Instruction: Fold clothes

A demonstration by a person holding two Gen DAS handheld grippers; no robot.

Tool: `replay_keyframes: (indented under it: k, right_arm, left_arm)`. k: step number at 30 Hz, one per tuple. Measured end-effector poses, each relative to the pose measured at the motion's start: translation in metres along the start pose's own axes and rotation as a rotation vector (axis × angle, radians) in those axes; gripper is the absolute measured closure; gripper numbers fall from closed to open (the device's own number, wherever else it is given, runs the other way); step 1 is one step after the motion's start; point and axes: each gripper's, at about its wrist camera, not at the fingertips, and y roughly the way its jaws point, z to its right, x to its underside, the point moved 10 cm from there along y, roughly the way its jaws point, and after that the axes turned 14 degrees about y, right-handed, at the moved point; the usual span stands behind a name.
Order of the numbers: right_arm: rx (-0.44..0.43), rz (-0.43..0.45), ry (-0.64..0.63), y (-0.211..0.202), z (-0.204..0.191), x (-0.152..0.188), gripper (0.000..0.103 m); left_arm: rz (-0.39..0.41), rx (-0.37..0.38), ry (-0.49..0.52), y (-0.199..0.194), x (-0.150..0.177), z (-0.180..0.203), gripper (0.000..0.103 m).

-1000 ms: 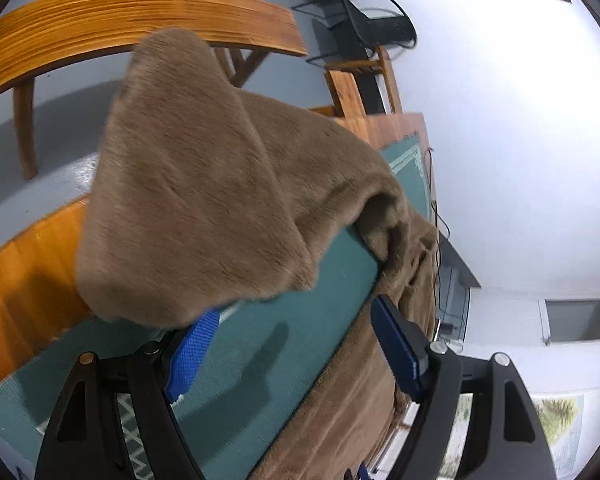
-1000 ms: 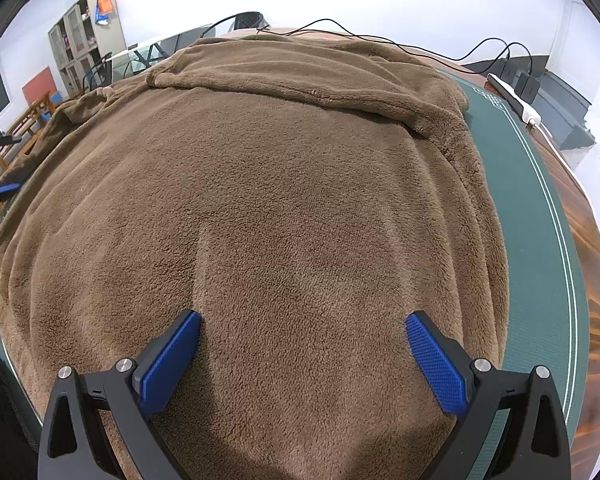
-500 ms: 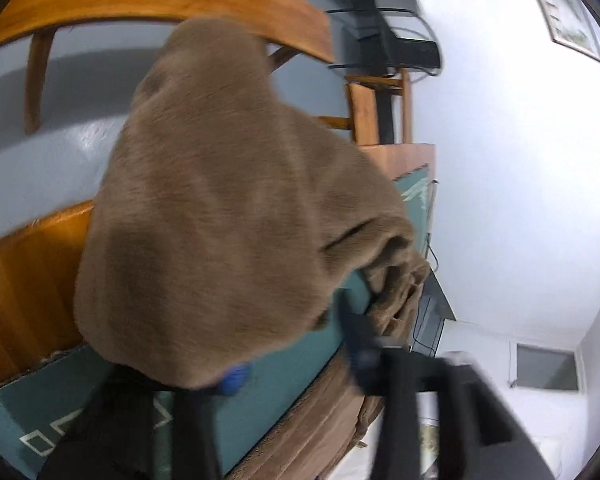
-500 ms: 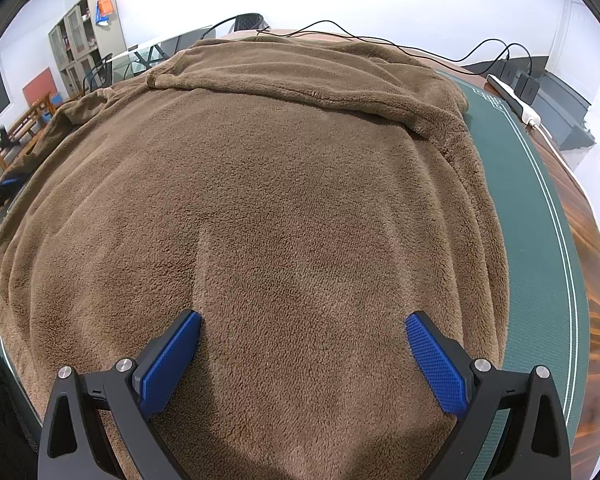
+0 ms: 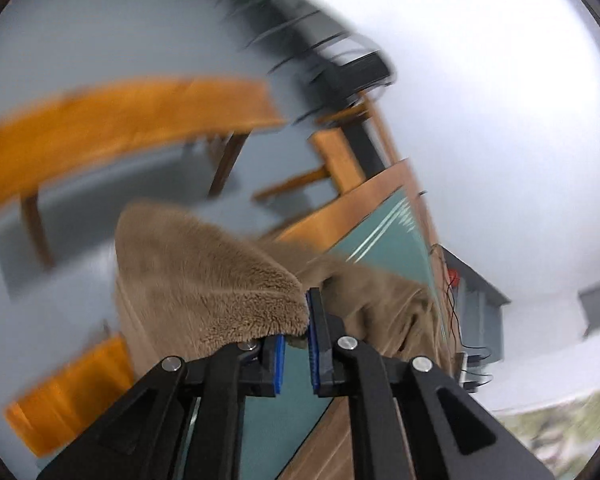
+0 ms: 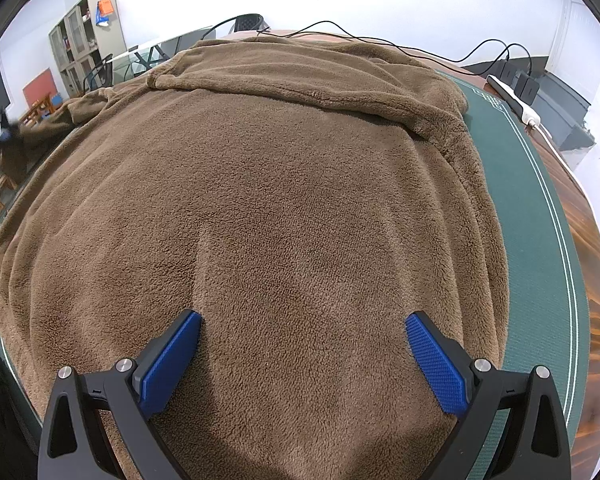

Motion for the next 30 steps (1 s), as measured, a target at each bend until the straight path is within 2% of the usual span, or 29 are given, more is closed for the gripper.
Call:
replay_keyframes:
  k: [2,5,9,15,19,24,27,30]
  right_arm:
    - [0.0,0.001,0.0,0.0,0.0,0.0,0.0]
    - [0.0,0.002,0.0,-0.001,0.0,0.0,0.0]
    - [-0.001,0.004,0.0,-0.001,0.0,0.0,0.0]
    - [-0.001,0.004,0.0,-0.001,-0.001,-0.001,0.0]
    - [-0.001,0.004,0.0,-0.001,-0.001,-0.001,0.0]
    - [-0.006,0.005,0.002,-0.002,-0.002,-0.002,0.0]
    - [-0.01,0.006,0.003,-0.003,-0.002,-0.002,0.0]
    - [-0.012,0.006,0.002,-0.003,-0.002,-0.003,0.0]
  left_arm:
    - [0.057,-0.007,0.113,-0.004,-0.029,0.036,0.093]
    - [0.116,-0.007,0.314,-0.007,-0.046,0.1,0.093]
    - [0.118,0.047,0.622,0.0,-0.013,0.198,0.093]
    - [0.004,0.146,1.034,0.044,0.08,0.308,0.093]
    - [-0.105,0.167,1.262,0.068,0.156,0.335,0.093]
    - [-0.237,0.102,1.469,0.085,0.225,0.334,0.09]
    - [-0.295,0.058,1.531,0.097,0.254,0.325,0.082]
    - [-0.333,0.058,1.553,0.096,0.275,0.317,0.063]
